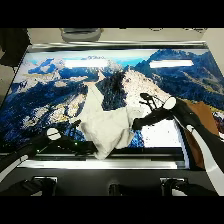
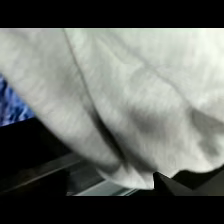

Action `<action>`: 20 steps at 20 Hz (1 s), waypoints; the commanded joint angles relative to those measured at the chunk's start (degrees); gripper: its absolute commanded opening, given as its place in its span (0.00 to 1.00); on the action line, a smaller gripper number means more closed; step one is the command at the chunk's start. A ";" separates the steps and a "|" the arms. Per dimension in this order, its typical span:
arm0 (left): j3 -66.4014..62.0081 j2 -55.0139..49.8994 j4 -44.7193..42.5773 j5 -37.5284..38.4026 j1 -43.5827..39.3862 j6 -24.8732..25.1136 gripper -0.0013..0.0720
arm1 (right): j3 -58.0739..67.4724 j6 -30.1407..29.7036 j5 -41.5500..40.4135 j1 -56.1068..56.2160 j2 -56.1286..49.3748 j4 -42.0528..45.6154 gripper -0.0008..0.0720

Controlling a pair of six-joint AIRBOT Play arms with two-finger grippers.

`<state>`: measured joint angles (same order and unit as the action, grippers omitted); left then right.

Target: Fold the shirts.

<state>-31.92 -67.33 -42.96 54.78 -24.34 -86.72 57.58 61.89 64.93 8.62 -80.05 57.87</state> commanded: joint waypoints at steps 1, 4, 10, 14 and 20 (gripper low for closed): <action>0.83 -2.67 1.44 -7.32 -4.59 -4.94 0.82 | -0.11 -0.61 -2.08 2.60 -4.76 -5.25 0.99; 0.79 -3.30 1.42 -7.32 -5.35 -4.52 0.11 | -0.11 -0.13 -4.13 4.90 -6.97 -5.97 0.74; -7.76 6.12 -5.46 -6.14 1.27 -0.28 0.05 | 5.68 -1.07 -4.17 0.85 1.22 1.68 0.08; -23.61 18.25 -10.40 -4.02 12.17 -0.28 0.05 | 16.04 -2.95 -3.78 -3.74 14.95 10.23 0.08; -55.19 27.43 -10.43 -4.87 24.74 -0.39 0.05 | 32.65 0.24 -13.03 -4.96 38.34 23.56 0.08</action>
<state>-74.02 -43.62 -52.51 50.39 -5.13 -87.09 83.88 59.02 56.93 4.27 -51.55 73.10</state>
